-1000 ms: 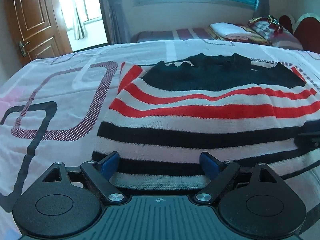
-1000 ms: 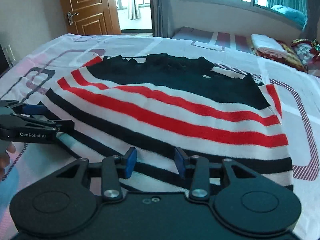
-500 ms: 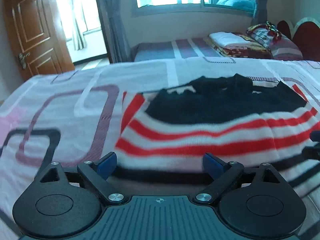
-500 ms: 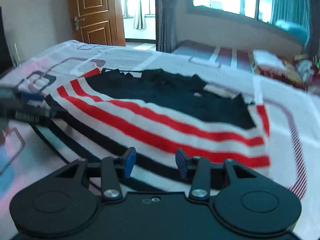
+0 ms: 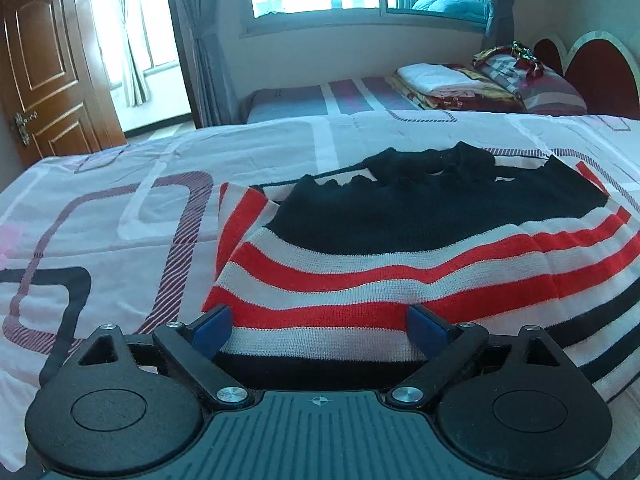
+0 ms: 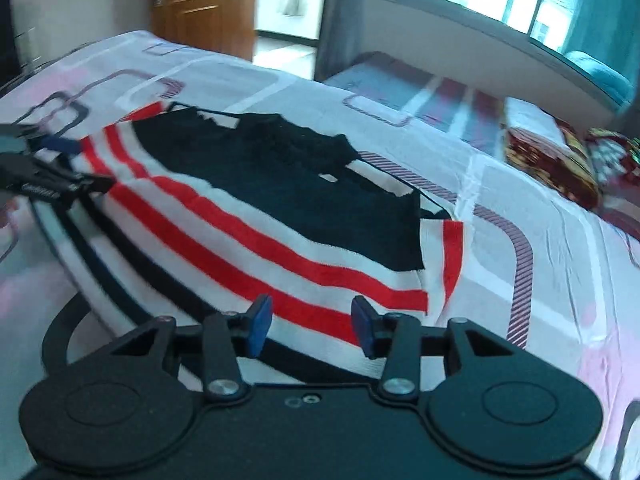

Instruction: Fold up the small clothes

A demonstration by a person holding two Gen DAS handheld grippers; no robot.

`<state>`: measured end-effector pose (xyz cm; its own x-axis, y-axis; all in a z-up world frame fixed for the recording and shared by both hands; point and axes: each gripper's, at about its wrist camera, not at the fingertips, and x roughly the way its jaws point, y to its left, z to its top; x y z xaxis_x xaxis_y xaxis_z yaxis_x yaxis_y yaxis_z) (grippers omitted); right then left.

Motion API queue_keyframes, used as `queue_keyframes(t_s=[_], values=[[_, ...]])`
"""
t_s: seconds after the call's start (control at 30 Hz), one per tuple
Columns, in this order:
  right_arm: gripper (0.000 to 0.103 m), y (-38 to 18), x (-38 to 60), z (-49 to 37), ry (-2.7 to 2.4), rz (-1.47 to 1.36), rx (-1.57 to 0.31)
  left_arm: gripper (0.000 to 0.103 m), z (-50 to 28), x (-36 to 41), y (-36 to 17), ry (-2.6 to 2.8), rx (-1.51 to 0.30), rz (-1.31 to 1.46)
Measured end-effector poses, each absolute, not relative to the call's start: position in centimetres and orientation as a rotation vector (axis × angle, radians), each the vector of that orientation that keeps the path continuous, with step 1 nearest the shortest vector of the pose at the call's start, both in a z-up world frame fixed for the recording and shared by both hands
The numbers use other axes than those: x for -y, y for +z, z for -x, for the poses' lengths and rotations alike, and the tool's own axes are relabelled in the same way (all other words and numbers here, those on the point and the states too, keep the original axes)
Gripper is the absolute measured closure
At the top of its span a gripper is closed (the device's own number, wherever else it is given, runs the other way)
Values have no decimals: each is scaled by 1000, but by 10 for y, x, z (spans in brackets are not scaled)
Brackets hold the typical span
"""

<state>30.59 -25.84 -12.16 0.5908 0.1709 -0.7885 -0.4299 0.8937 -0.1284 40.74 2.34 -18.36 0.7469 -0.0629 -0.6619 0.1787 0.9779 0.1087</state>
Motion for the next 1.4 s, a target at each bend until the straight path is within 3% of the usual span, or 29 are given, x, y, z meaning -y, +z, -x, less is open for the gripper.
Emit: queue_keyframes(t_s=[0.33, 0.8, 1.13, 1.4], values=[[61, -157, 221, -289, 229, 54, -771, 10, -414, -22, -174, -120, -702, -122], [59, -181, 178, -377, 134, 82, -797, 6, -475, -37, -207, 6, -781, -35], [60, -154, 166, -343, 211, -1, -763, 6, -419, -35, -176, -27, -721, -74], [60, -168, 154, -327, 216, 29, -786, 6, -408, -31, -179, -6, -759, -85]])
